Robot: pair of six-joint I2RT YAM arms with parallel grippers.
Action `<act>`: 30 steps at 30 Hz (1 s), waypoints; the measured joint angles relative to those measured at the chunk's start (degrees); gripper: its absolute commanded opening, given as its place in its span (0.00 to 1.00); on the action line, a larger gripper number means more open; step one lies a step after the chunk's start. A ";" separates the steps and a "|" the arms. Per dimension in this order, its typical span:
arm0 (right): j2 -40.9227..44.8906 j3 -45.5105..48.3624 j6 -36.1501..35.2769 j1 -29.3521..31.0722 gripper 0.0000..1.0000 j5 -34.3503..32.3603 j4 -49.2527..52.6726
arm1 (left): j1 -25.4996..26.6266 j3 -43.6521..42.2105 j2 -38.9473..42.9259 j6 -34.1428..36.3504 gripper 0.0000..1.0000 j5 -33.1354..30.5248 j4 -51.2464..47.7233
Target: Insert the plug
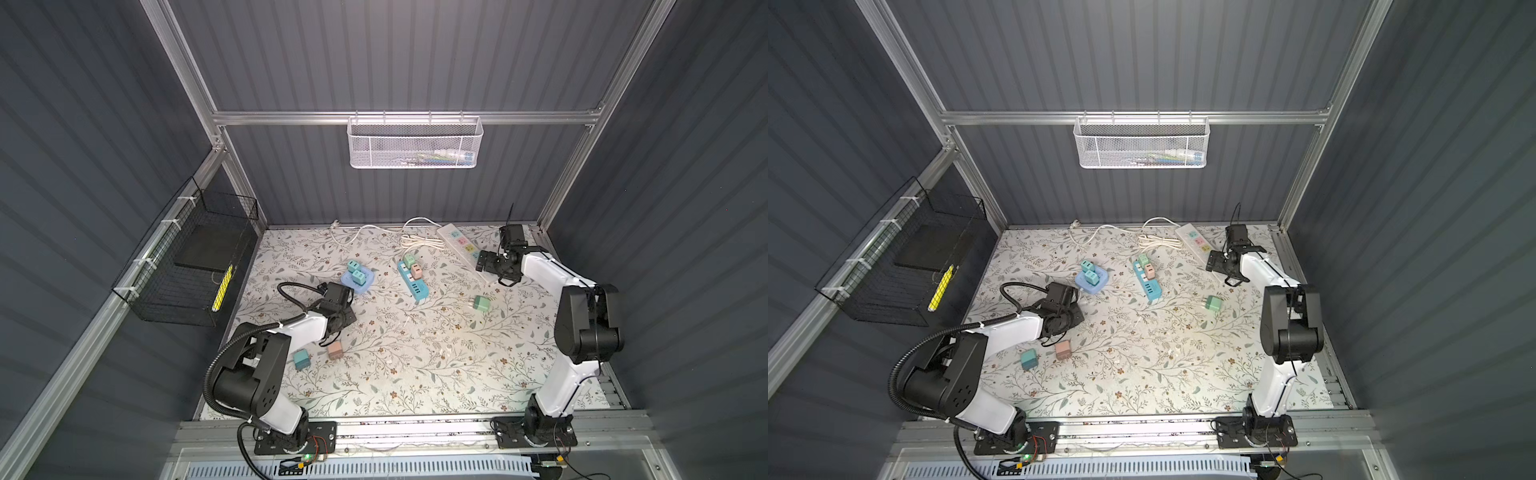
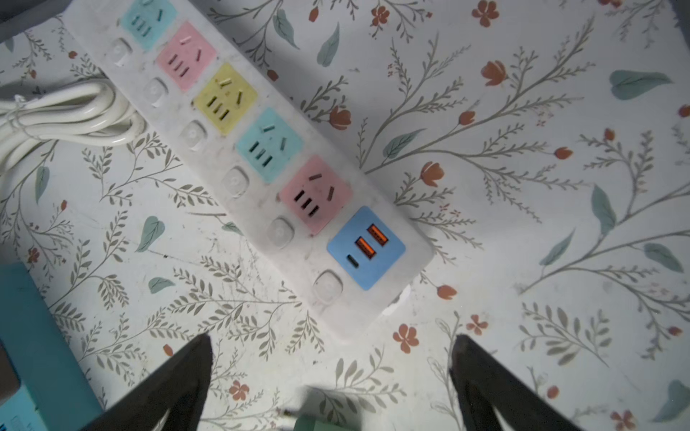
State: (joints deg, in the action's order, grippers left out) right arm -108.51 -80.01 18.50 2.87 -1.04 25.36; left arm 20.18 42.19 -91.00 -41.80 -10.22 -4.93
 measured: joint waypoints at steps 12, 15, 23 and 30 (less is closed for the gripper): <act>-12.35 -13.66 -2.71 -3.67 0.99 7.39 5.49 | -6.80 10.93 -9.29 0.70 0.11 -0.26 -1.70; -14.53 -16.52 -3.69 -3.98 0.99 8.83 7.04 | -8.37 13.46 -11.02 0.72 0.11 -0.11 -2.78; -18.10 -21.73 -5.16 -4.07 0.99 12.76 9.92 | -10.51 17.22 -11.28 1.05 0.40 3.21 -4.24; -17.51 -17.44 -4.57 -3.54 0.99 17.11 8.50 | -10.49 16.17 -1.33 1.40 0.65 7.91 -6.16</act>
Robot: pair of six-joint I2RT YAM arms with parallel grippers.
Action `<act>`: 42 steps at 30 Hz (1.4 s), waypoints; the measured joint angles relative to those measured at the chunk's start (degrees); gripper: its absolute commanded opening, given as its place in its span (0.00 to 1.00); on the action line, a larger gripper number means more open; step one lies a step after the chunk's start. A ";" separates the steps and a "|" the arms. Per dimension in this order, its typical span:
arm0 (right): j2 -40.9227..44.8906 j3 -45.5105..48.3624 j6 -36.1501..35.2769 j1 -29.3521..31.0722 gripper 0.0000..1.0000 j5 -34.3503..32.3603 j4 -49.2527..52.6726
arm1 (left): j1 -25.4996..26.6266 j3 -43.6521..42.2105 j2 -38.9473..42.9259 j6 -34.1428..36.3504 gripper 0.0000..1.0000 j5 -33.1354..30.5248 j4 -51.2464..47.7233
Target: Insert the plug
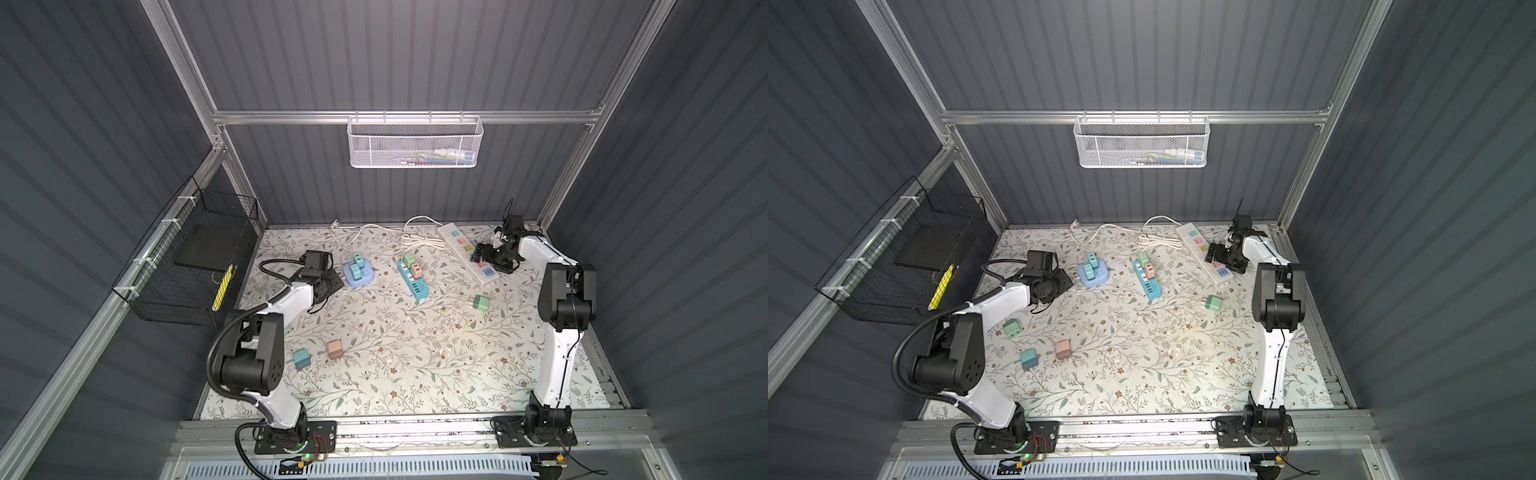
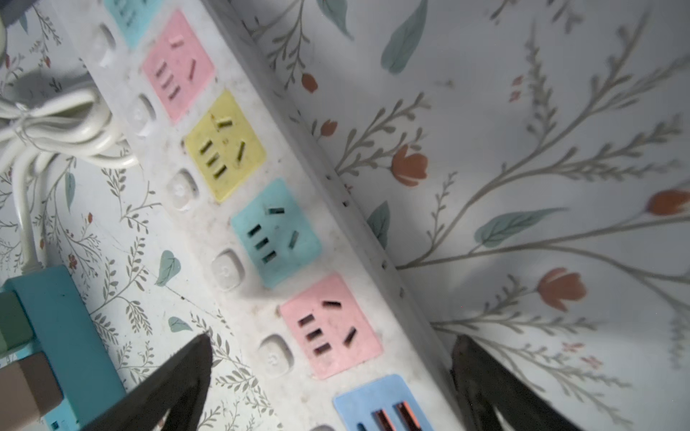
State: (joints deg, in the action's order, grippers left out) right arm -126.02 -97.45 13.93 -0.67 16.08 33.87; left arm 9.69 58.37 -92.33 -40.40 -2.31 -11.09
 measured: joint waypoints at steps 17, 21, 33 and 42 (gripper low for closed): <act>-4.87 -9.62 -0.42 14.53 0.97 -15.13 11.15 | 0.00 -0.20 15.65 5.90 0.76 7.08 -9.35; -7.23 -12.07 0.39 15.87 0.90 -18.84 13.38 | 0.00 0.20 17.62 6.91 0.76 7.10 -10.43; 2.16 3.63 6.60 20.70 0.77 -24.30 9.68 | 0.00 0.39 20.06 8.11 0.77 8.46 -10.73; 16.20 24.22 13.31 28.63 0.78 -23.87 4.26 | 0.00 -4.07 23.23 7.82 0.77 11.47 -9.57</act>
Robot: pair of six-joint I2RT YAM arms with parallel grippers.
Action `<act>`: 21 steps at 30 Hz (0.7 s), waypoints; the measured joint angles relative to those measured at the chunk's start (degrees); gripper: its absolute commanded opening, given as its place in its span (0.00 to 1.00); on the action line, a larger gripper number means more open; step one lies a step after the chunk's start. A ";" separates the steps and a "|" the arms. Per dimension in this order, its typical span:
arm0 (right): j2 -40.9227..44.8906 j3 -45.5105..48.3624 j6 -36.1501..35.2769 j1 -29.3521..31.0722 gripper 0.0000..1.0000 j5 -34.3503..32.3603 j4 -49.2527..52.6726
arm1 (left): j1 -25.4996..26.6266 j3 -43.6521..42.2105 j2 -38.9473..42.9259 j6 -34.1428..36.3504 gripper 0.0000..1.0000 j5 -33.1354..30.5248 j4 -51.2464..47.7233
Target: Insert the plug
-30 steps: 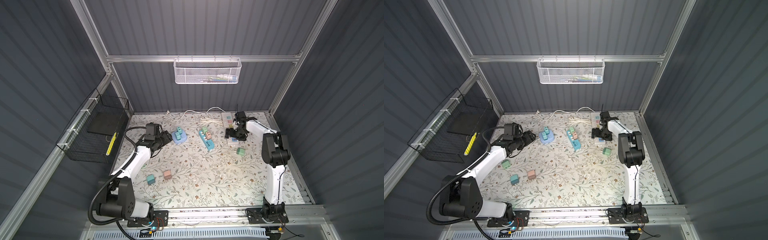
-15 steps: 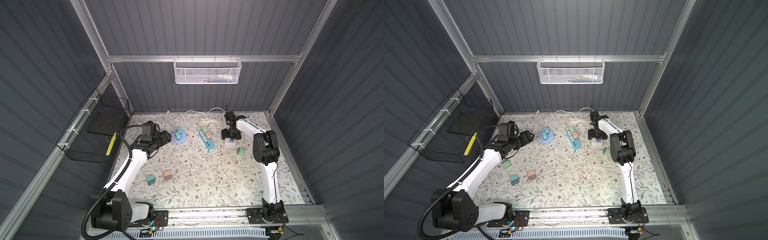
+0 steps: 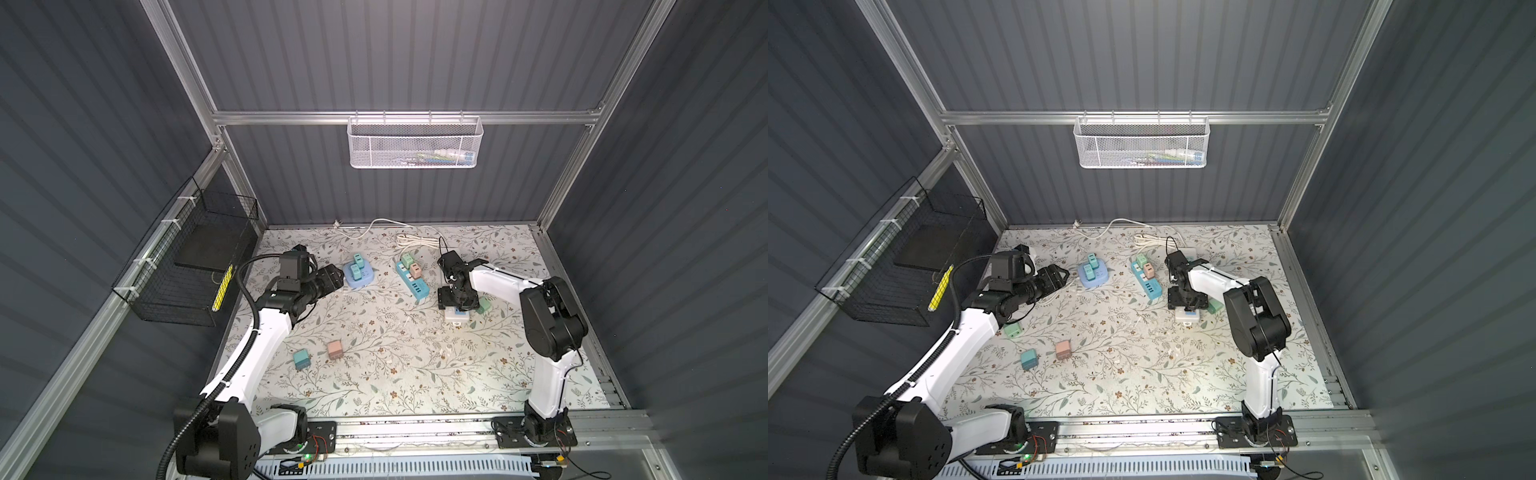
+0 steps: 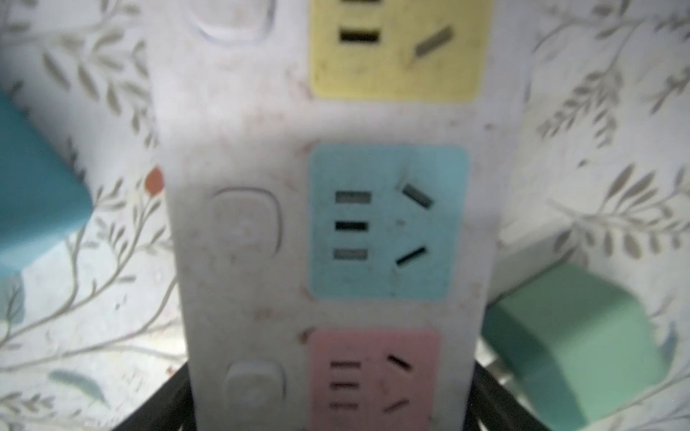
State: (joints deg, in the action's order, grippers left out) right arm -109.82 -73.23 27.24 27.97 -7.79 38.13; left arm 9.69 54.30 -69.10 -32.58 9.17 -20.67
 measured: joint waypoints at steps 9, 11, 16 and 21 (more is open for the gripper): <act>9.92 13.03 5.90 7.82 0.90 1.49 -1.25 | 0.00 -2.03 2.05 -0.63 0.78 1.99 0.11; 10.84 13.44 5.57 8.52 0.92 2.62 -0.39 | 0.00 -2.29 1.90 -0.59 0.80 2.05 0.00; 13.42 12.79 4.24 8.17 0.98 3.69 1.92 | 0.00 -1.55 -0.83 -0.37 0.81 2.03 -2.12; 19.50 10.45 4.37 4.61 0.99 1.20 5.70 | 0.00 0.48 -2.64 -0.44 0.81 2.60 -3.19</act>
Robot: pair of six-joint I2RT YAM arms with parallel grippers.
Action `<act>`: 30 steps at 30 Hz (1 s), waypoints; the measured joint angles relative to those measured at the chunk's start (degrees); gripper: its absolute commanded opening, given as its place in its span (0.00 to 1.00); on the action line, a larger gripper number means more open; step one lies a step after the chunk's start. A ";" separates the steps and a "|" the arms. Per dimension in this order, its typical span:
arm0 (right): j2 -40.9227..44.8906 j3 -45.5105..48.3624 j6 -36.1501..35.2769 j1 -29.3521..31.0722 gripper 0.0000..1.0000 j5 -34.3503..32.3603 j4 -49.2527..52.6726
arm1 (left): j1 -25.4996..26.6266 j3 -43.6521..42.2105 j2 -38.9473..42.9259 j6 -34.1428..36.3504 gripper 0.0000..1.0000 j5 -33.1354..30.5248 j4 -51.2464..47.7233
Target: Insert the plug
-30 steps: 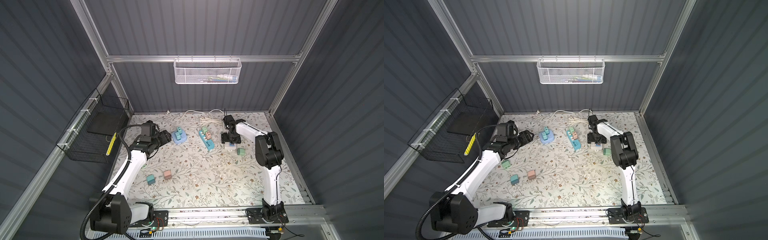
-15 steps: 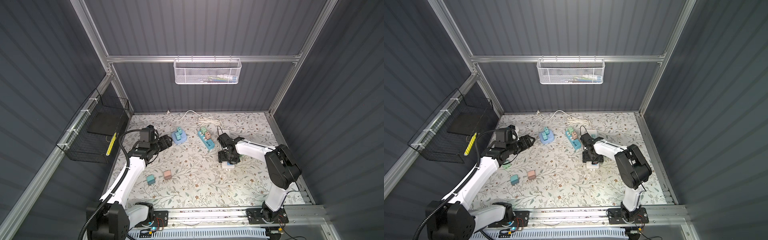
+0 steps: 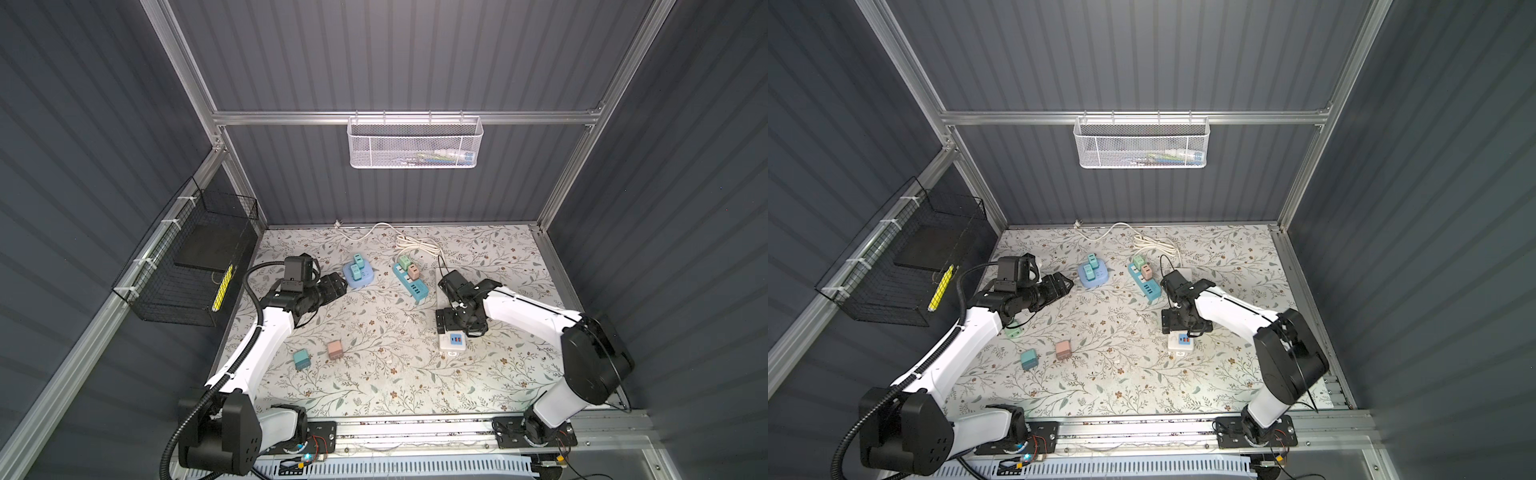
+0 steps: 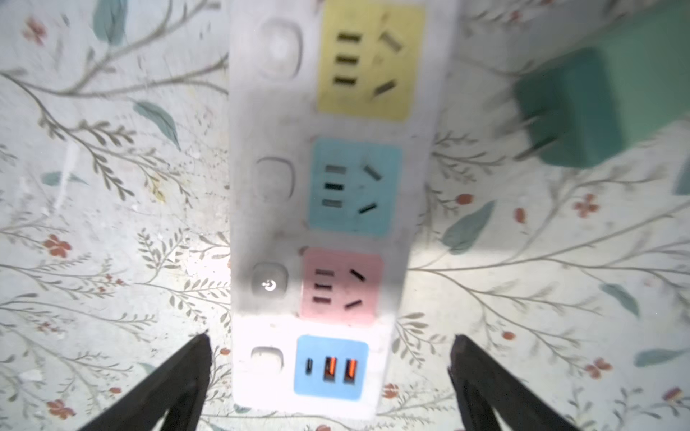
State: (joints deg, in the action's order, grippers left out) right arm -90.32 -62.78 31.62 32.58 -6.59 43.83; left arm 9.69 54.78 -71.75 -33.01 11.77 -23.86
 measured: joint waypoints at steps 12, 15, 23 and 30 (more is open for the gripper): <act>-8.02 -12.70 4.00 -19.61 0.90 -0.87 -2.14 | 0.81 4.11 -6.84 -0.63 0.77 4.66 4.26; -13.09 -14.10 6.19 -20.87 0.91 -1.03 -3.19 | 1.81 4.11 -6.86 -0.61 0.77 5.05 4.59; -13.97 -9.75 10.82 -21.46 0.88 0.07 -4.61 | 2.36 4.09 -6.16 -0.20 0.78 5.46 4.61; -14.34 -9.70 11.93 -21.46 0.81 1.49 -5.03 | 2.34 4.09 -6.16 0.00 0.78 7.45 4.61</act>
State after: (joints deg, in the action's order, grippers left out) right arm -104.66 -72.49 43.55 11.11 -5.10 38.81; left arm 12.03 58.87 -77.91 -33.01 19.22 -19.25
